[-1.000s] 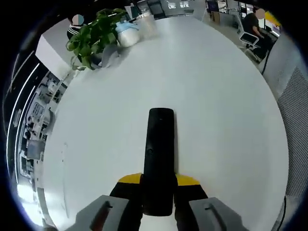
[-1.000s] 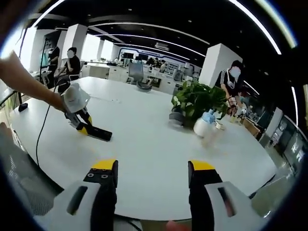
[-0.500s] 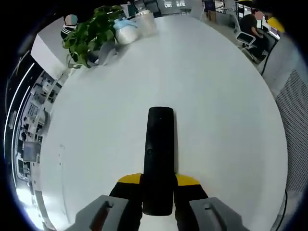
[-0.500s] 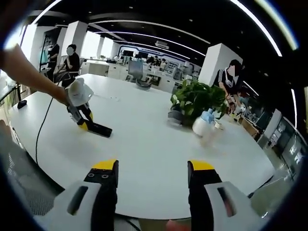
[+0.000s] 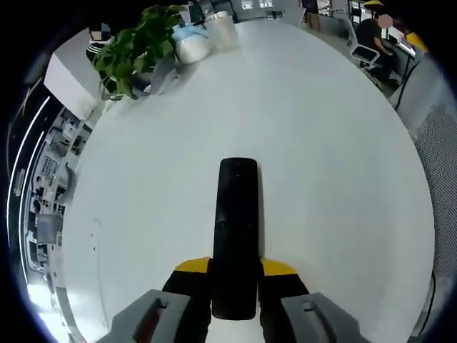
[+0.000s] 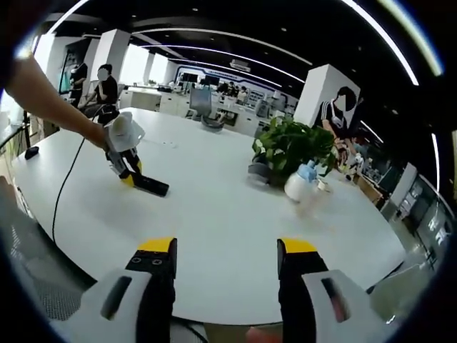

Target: Press the specified remote control buttons in sequence, fully releasing each button before pressing the next.

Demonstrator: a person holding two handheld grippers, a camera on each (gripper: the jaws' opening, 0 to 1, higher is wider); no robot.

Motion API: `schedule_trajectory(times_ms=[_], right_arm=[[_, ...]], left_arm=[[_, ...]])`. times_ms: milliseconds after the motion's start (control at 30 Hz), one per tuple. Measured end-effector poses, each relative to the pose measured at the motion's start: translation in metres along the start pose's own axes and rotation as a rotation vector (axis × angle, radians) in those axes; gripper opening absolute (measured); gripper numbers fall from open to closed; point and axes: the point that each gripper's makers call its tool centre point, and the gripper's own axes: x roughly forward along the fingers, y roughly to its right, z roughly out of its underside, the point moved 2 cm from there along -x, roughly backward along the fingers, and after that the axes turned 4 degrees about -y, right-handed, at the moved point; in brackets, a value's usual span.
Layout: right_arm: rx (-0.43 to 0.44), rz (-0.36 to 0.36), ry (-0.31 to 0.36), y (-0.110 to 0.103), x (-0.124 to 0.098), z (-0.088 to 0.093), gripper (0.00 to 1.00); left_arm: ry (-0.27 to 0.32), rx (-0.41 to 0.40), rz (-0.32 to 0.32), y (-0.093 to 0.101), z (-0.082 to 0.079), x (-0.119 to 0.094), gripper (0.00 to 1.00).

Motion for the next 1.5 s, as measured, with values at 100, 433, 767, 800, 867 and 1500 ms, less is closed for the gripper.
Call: schedule_trajectory(times_ms=[100, 433, 767, 800, 867, 1500], right_arm=[[-0.007, 0.002, -0.005, 0.000, 0.000, 0.001, 0.58], [-0.015, 0.006, -0.018, 0.000, 0.001, 0.002, 0.58], [-0.021, 0.006, -0.028, 0.000, 0.002, 0.004, 0.57], [-0.021, 0.006, -0.027, 0.000, 0.002, 0.003, 0.57], [-0.017, 0.007, -0.024, 0.000, 0.001, 0.003, 0.56], [-0.019, 0.004, -0.019, 0.000, 0.001, 0.002, 0.56]], left_arm=[[-0.002, -0.001, -0.005, -0.005, 0.000, 0.002, 0.24], [-0.003, -0.011, -0.018, -0.025, 0.000, 0.003, 0.24], [0.006, 0.012, 0.034, -0.027, -0.002, 0.006, 0.24], [0.006, 0.008, 0.035, -0.027, -0.002, 0.007, 0.24], [0.012, -0.001, 0.027, -0.025, -0.002, 0.006, 0.24], [0.115, -0.036, -0.012, -0.022, -0.001, 0.007, 0.24]])
